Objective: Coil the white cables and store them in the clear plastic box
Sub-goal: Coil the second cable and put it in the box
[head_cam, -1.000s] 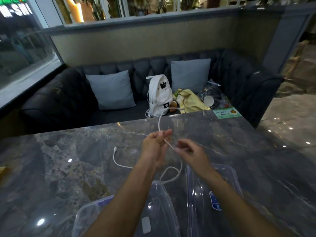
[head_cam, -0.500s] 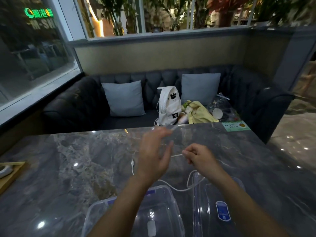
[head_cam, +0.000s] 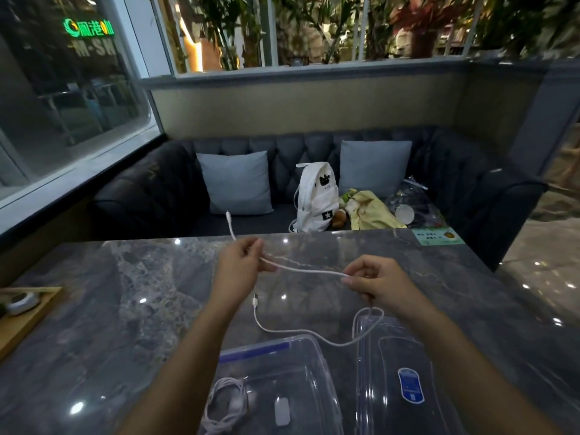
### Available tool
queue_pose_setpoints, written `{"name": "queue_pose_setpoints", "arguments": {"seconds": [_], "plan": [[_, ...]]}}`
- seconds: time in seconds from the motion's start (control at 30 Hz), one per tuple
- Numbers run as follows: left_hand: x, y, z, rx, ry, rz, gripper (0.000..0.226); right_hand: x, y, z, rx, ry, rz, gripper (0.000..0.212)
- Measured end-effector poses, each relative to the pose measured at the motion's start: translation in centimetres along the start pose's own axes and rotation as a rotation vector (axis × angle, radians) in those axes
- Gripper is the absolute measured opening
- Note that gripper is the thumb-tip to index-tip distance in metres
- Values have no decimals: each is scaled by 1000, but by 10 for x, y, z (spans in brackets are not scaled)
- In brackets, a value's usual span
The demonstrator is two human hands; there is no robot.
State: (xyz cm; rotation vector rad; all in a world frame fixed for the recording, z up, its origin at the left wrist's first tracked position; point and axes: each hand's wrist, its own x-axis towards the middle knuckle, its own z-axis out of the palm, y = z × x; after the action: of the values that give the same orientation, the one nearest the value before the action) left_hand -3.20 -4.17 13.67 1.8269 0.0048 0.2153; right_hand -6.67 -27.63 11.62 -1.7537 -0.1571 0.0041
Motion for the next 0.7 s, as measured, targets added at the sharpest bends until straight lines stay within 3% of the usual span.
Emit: {"name": "queue_pose_setpoints", "arguments": {"seconds": [0.1,0.17,0.23,0.3,0.37,0.47,0.53,0.57,0.63,0.7], "plan": [[18,13,-22,-271,-54,-107,36,1,-2,-5,29,-26,22,8],[28,17,-39,-280,-137,-149,47,3,-5,-5,26,3,14,9],[32,17,-55,143,-117,-95,13,7,-9,-5,0,81,-10,13],[32,13,-63,656,-80,-96,23,12,-16,-4,-77,140,-61,16],[24,10,-59,852,-286,-185,31,19,-23,-2,-158,193,-130,17],[2,7,-49,1008,-716,-358,22,27,-35,-1,-148,229,-174,19],[-11,5,-43,1033,-935,-457,43,31,-41,0,-165,189,-210,20],[-13,4,-40,983,-962,-450,49,32,-44,1,-211,154,-225,20],[-12,8,-31,780,-795,-261,50,32,-47,7,-343,57,-230,18],[-11,15,-22,622,-456,72,59,31,-49,17,-424,-37,-233,15]]}}
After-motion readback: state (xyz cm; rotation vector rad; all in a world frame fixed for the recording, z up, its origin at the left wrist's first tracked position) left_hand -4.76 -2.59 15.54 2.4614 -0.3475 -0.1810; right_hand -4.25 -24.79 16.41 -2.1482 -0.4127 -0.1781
